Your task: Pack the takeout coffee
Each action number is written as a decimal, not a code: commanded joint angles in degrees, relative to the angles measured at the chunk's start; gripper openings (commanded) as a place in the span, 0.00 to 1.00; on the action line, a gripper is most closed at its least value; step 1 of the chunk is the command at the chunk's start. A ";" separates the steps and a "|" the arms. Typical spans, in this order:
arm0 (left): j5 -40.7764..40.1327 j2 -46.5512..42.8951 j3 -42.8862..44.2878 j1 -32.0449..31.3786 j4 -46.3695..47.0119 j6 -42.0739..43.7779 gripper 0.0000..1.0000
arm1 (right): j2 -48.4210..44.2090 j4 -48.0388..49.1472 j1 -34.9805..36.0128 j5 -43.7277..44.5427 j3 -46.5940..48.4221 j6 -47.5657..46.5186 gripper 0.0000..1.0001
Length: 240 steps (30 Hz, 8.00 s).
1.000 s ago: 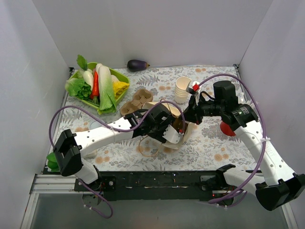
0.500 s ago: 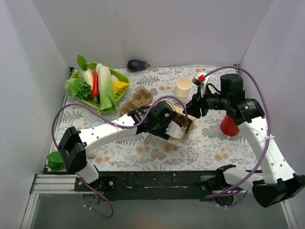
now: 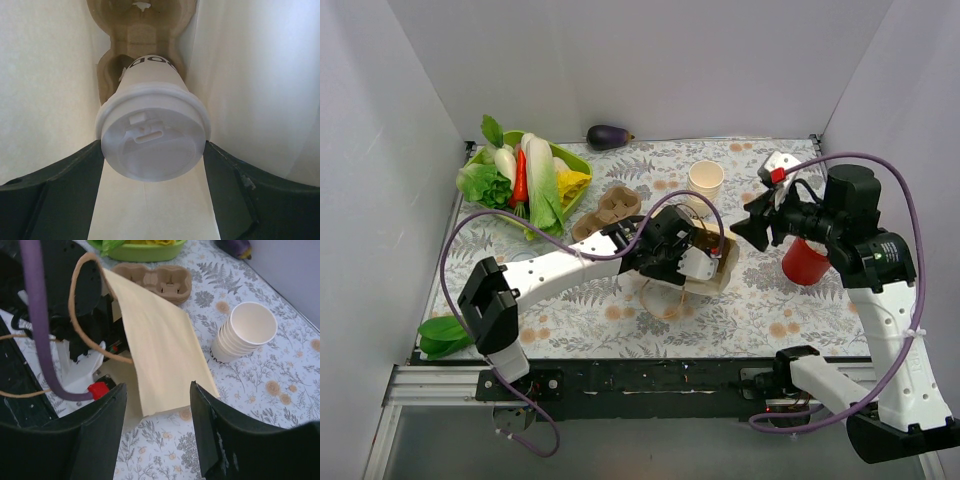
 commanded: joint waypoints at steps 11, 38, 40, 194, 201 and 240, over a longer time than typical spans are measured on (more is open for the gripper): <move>-2.78 1.46 5.54 0.36 -3.81 -2.85 0.00 | -8.17 -17.34 -0.16 -11.61 -4.76 -29.36 0.47; -5.51 6.03 11.43 0.89 -4.33 -11.02 0.00 | -10.20 -20.99 4.76 -9.69 -14.24 -53.56 0.54; -5.86 6.30 11.52 0.98 -4.24 -10.94 0.00 | -11.42 -17.55 6.34 -7.76 -16.61 -53.20 0.54; 1.96 -5.30 -2.55 2.12 -11.01 -14.18 0.00 | -10.20 0.91 39.66 17.46 -9.69 -25.34 0.46; 3.63 -9.08 -6.05 2.91 -8.99 -13.93 0.00 | -8.71 4.67 39.57 25.64 -5.11 -21.49 0.47; 0.74 -19.63 -16.61 3.35 2.35 -11.20 0.00 | 25.22 24.03 5.73 -1.50 -19.16 8.93 0.38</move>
